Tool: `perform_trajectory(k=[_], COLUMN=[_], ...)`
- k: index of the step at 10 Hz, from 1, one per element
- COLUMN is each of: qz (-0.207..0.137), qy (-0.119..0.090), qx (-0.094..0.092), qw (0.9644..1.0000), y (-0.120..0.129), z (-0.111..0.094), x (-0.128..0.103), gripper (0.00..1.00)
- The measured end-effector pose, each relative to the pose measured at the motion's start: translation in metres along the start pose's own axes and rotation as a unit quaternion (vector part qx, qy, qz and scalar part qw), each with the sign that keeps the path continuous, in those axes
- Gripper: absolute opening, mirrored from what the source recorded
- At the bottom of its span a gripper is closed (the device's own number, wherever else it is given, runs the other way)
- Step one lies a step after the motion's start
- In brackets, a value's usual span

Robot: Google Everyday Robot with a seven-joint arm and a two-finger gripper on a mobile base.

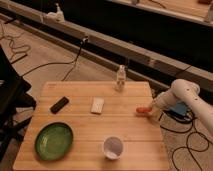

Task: Place the pepper in the ceramic cup

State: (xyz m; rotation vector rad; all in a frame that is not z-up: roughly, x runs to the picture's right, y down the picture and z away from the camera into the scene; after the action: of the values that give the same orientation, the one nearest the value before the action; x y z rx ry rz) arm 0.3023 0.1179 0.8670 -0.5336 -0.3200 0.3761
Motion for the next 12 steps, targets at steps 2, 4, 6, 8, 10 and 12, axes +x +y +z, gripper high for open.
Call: perform_trajectory(k=[2, 4, 6, 8, 10, 12], qz=[0.008, 0.008, -0.003, -0.019, -0.029, -0.047], qy=[-0.027, -0.070, -0.121, -0.162, -0.205, -0.234], qx=[0.012, 0.014, 0.007, -0.006, -0.029, -0.066], qw=[0.9995, 0.9974, 0.9927, 0.9867, 0.9780, 0.9688], y=[-0.011, -0.013, -0.007, 0.005, 0.025, 0.057], z=[-0.017, -0.031, -0.045, -0.057, -0.066, -0.073], x=[-0.019, -0.047, -0.081, -0.108, -0.138, -0.168], gripper=[0.00, 0.00, 0.00, 0.00, 0.00, 0.00])
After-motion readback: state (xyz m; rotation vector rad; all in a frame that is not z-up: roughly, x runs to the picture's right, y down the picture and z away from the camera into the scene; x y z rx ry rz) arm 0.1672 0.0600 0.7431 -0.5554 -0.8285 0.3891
